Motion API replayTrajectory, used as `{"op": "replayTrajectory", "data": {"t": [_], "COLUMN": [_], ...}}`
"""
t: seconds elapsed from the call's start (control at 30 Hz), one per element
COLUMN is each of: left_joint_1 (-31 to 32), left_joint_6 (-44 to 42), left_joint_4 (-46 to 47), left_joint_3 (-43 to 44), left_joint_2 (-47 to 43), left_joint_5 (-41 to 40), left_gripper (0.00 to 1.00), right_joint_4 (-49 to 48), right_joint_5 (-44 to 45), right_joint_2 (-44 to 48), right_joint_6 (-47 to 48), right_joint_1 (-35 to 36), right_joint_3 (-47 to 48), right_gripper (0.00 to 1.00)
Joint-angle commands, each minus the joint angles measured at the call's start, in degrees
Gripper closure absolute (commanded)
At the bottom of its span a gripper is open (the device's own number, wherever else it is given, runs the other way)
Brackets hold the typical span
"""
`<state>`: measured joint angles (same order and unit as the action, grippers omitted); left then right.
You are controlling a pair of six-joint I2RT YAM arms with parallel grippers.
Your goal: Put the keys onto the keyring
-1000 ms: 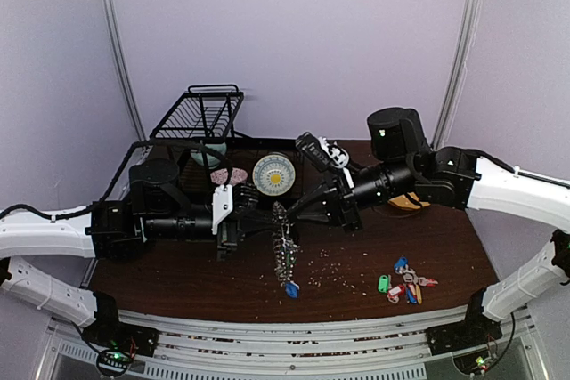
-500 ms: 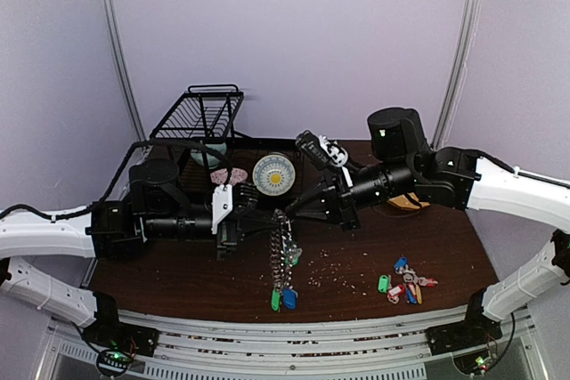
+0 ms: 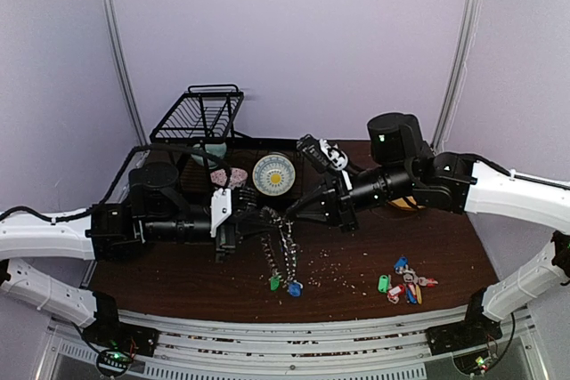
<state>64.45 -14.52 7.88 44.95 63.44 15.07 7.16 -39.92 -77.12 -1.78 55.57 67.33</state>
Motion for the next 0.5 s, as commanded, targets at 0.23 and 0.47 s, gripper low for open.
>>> {"op": "replayTrajectory", "data": {"t": [0.23, 0.47], "left_joint_1": [0.33, 0.33], "left_joint_6": [-0.85, -1.21], "left_joint_4": [7.6, 7.55], "left_joint_3": [-0.33, -0.52], "left_joint_2": [-3.4, -3.32], "left_joint_5": [0.84, -0.55], "left_gripper": [1.0, 1.0], "right_joint_4": [2.46, 3.4], "right_joint_5": [1.79, 0.9], "right_joint_2": [0.53, 0.13], "right_joint_6": [0.42, 0.79], "right_joint_1": [-1.55, -1.65], "right_joint_3": [-1.75, -1.87], "right_gripper": [1.0, 1.0]}}
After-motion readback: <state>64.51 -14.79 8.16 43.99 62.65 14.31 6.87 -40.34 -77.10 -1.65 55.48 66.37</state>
